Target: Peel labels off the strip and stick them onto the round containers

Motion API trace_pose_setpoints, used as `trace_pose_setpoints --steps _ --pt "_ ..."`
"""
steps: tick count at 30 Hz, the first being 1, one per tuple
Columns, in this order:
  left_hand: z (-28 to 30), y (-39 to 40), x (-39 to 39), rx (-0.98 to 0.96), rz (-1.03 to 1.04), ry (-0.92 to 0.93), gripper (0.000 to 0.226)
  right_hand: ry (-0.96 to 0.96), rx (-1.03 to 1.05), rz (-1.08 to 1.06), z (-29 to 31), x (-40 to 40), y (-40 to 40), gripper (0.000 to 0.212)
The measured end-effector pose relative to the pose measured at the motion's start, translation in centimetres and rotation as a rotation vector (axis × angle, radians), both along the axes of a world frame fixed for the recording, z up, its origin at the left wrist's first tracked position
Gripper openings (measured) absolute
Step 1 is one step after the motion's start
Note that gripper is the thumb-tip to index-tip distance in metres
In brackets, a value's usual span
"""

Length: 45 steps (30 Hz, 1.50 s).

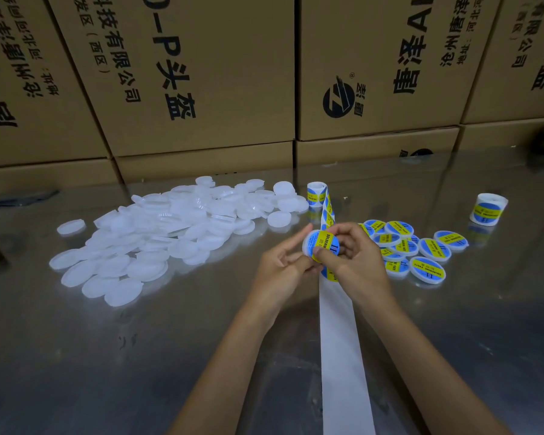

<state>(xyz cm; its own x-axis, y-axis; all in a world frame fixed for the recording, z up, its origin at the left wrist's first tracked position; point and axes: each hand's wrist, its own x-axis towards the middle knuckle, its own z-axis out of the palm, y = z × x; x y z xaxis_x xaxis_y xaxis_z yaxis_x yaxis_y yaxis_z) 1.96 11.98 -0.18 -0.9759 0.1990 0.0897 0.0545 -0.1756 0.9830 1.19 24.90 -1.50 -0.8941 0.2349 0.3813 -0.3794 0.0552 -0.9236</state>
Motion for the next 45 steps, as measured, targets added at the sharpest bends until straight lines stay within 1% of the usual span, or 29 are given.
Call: trace_pose_setpoints --steps 4,12,17,21,25,28,30,33,34,36,38,41,43,45 --pt "-0.1 0.0 0.0 -0.026 0.01 0.023 0.051 0.012 0.024 -0.01 0.0 0.1 -0.1 0.036" --pt "-0.3 0.1 -0.3 -0.144 0.055 0.125 0.052 -0.007 0.041 -0.047 -0.4 -0.3 0.0 0.034" --pt "-0.5 0.3 -0.2 -0.16 0.074 0.174 0.055 -0.049 0.056 -0.086 -0.8 -0.4 0.1 0.03" --pt "-0.7 0.4 -0.2 -0.187 0.09 0.21 0.062 -0.063 0.1 -0.15 -0.8 -0.4 -0.1 0.028" --pt "-0.9 0.5 0.0 -0.166 0.087 0.233 0.062 -0.138 0.165 -0.194 -0.9 -0.2 0.0 0.03" --pt "-0.7 0.4 -0.2 -0.124 0.097 0.234 0.053 -0.23 0.22 -0.216 -1.0 -0.4 0.6 0.037" --pt "-0.4 0.3 -0.1 -0.066 0.088 0.2 0.049 -0.254 0.184 -0.202 -1.0 -0.7 0.9 0.026" --pt "0.0 0.2 -0.2 0.129 0.06 0.08 0.045 -0.219 0.143 -0.206 -1.0 -0.7 0.9 0.003" --pt "0.0 0.0 -0.3 0.197 0.053 0.03 0.044 -0.204 0.145 -0.212 -1.0 -0.7 0.9 0.003" --pt "0.1 -0.1 -0.5 0.312 0.052 -0.067 0.044 -0.181 0.14 -0.204 -1.0 -0.5 0.9 0.01" --pt "0.1 -0.2 -0.6 0.385 0.047 -0.118 0.04 -0.16 0.108 -0.159 -0.8 -0.4 0.7 0.015" --pt "0.1 -0.1 -0.5 0.414 0.05 -0.147 0.036 -0.091 0.121 -0.067 -0.7 -0.1 0.1 0.01" --pt "-0.1 -0.1 -0.5 0.377 0.082 -0.133 0.035 -0.035 0.163 -0.038 -0.6 0.1 -0.2 0.003" --pt "-0.2 -0.2 -0.4 0.292 0.134 -0.089 0.03 0.003 0.163 -0.036 -0.5 0.3 -0.2 0.009"
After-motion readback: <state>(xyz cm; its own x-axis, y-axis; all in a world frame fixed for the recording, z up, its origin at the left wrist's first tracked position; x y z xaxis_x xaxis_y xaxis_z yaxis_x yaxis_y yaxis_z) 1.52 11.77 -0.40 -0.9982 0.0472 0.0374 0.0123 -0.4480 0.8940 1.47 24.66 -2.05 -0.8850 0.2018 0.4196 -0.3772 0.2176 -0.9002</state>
